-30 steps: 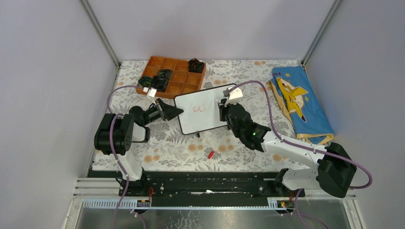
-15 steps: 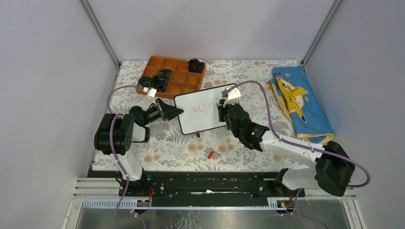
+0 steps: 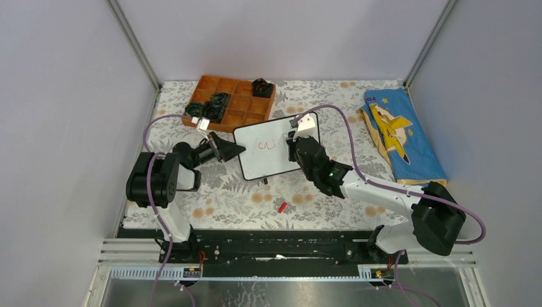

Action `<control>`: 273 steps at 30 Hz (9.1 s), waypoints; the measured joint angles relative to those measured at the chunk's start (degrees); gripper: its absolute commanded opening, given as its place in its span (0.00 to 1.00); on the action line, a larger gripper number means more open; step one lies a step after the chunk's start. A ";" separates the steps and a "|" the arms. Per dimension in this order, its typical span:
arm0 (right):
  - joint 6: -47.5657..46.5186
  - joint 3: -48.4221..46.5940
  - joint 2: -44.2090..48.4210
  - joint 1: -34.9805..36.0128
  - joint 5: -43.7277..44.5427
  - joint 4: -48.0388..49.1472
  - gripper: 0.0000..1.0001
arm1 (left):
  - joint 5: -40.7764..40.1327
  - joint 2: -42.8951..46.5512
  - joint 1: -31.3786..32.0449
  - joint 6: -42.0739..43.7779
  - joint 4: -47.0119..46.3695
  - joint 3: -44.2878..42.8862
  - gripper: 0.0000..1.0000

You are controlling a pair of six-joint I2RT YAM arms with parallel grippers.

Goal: Write a sentence on the whiteboard

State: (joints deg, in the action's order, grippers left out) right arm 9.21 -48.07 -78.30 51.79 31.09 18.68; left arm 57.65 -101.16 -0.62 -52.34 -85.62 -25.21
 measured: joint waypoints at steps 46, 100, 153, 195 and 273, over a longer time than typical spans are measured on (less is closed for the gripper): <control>2.40 6.58 4.85 0.70 1.84 -2.10 0.00 | -0.02 0.50 1.73 0.66 2.99 0.00 0.46; 4.70 4.85 2.45 -2.19 -3.30 -1.75 0.00 | -0.04 0.57 1.86 0.72 3.10 0.00 0.47; 3.50 3.15 2.32 -2.47 -0.59 -2.73 0.00 | -0.04 1.51 2.49 1.75 3.72 0.00 0.47; 4.55 3.89 4.44 -3.98 -0.83 -2.49 0.00 | -0.04 1.60 2.84 2.23 5.99 0.00 0.47; 5.73 4.24 3.48 -6.16 -0.85 -2.08 0.00 | -0.07 1.62 2.95 3.08 6.67 0.00 0.46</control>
State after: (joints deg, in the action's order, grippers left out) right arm 14.94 -43.83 -74.83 45.63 30.24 16.60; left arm 57.58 -99.55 2.33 -49.25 -78.96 -25.21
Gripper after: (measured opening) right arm 0.159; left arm 0.463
